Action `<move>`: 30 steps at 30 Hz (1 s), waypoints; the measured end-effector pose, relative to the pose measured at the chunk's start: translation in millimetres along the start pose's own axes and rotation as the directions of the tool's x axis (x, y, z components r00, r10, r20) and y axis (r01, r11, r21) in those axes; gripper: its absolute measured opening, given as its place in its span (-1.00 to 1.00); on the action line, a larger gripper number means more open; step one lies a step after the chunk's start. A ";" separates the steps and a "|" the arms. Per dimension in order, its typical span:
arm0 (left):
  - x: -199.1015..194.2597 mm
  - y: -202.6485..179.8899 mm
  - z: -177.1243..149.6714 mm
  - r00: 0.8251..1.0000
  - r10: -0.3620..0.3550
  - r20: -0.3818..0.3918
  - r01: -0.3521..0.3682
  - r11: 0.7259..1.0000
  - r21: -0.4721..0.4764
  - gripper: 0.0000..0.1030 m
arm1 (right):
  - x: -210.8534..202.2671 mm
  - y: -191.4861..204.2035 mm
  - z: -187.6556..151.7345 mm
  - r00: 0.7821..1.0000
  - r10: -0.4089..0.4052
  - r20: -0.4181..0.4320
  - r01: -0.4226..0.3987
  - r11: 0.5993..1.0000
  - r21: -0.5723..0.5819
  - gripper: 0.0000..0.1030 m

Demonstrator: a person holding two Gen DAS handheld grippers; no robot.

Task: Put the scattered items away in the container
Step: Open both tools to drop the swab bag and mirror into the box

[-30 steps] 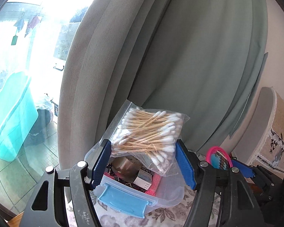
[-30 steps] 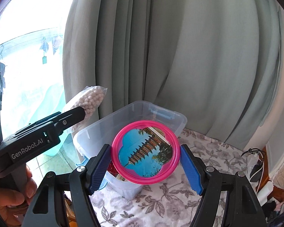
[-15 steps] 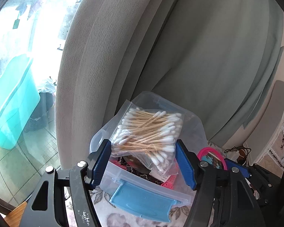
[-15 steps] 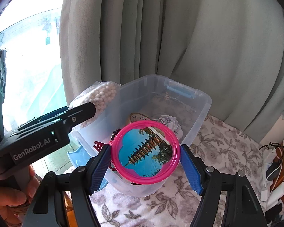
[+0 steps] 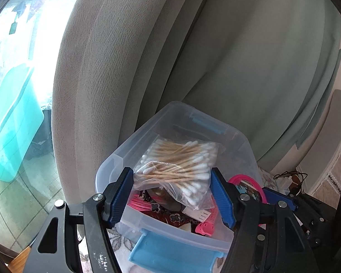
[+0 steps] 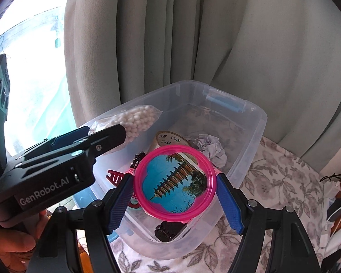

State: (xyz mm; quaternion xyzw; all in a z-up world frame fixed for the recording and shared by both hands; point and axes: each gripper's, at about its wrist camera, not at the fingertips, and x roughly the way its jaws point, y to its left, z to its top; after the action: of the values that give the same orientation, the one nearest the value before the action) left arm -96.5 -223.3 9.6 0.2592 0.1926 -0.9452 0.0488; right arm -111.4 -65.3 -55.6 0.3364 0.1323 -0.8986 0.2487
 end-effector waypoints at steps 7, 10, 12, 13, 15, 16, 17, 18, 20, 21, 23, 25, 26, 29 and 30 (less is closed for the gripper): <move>3.2 0.3 10.4 1.000 0.013 0.001 -0.013 1.000 0.010 0.35 | 9.3 3.1 0.3 1.000 0.001 -0.007 -0.001 0.999 -0.038 0.48; 5.0 -1.5 14.6 1.000 0.015 -0.007 -0.015 1.000 0.023 0.36 | 10.5 3.1 0.7 1.000 0.001 -0.007 -0.002 0.999 -0.045 0.48; 5.7 -2.3 17.2 1.000 0.013 -0.010 -0.012 1.000 0.023 0.36 | 11.1 3.2 0.8 1.000 0.000 -0.008 -0.001 0.999 -0.049 0.48; 6.0 -2.6 18.5 1.000 0.012 -0.011 -0.011 1.000 0.022 0.36 | 11.2 3.2 0.9 1.000 0.000 -0.008 0.000 0.999 -0.051 0.48; 6.5 -3.2 21.0 1.000 0.010 -0.014 -0.009 1.000 0.020 0.36 | 10.6 3.3 0.8 1.000 0.000 -0.008 0.000 0.998 -0.055 0.48; 6.6 -3.2 22.4 1.000 0.008 -0.015 -0.008 1.000 0.018 0.36 | 10.5 3.3 0.8 1.000 0.000 -0.008 0.000 0.998 -0.057 0.49; 6.3 -2.7 24.0 1.000 0.005 -0.015 -0.005 1.000 0.013 0.36 | 10.5 3.3 0.9 1.000 0.000 -0.009 -0.001 0.998 -0.059 0.49; 6.0 -2.1 25.6 1.000 0.001 -0.015 -0.001 1.000 0.007 0.36 | 10.5 3.4 1.1 1.000 0.000 -0.010 0.000 0.998 -0.061 0.49; 5.5 -1.4 28.8 1.000 -0.005 -0.016 0.005 1.000 -0.001 0.36 | 10.3 3.3 1.4 1.000 -0.001 -0.011 0.000 0.998 -0.064 0.49; 5.3 -1.4 30.2 1.000 -0.006 -0.017 0.006 1.000 -0.002 0.36 | 10.2 3.2 1.5 1.000 -0.001 -0.011 0.000 0.998 -0.064 0.49; 5.0 -2.1 33.1 1.000 -0.006 -0.021 0.006 1.000 0.000 0.36 | 9.3 2.6 1.9 1.000 0.002 -0.011 -0.003 0.998 -0.065 0.50; -0.1 -0.3 28.4 1.000 -0.007 -0.025 0.007 1.000 0.001 0.36 | 8.8 2.0 2.5 1.000 0.004 -0.013 -0.005 0.998 -0.065 0.50; -2.7 0.7 25.6 1.000 -0.009 -0.026 0.009 1.000 0.001 0.36 | 8.4 1.9 2.8 1.000 0.004 -0.013 -0.005 0.998 -0.066 0.50; -6.0 1.3 22.0 0.999 -0.017 -0.031 0.017 1.000 -0.001 0.38 | 7.1 1.4 3.0 1.000 0.003 -0.014 -0.004 0.998 -0.065 0.50; -6.8 -4.1 18.2 0.999 -0.018 -0.031 0.018 1.000 -0.001 0.39 | 6.5 1.4 3.1 1.000 0.003 -0.014 -0.004 0.998 -0.065 0.50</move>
State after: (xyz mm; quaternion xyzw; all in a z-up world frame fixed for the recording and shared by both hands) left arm -100.1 -226.6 28.8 0.2721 0.1959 -0.9414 0.0372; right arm -116.5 -70.0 -57.7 0.3344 0.1627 -0.8911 0.2601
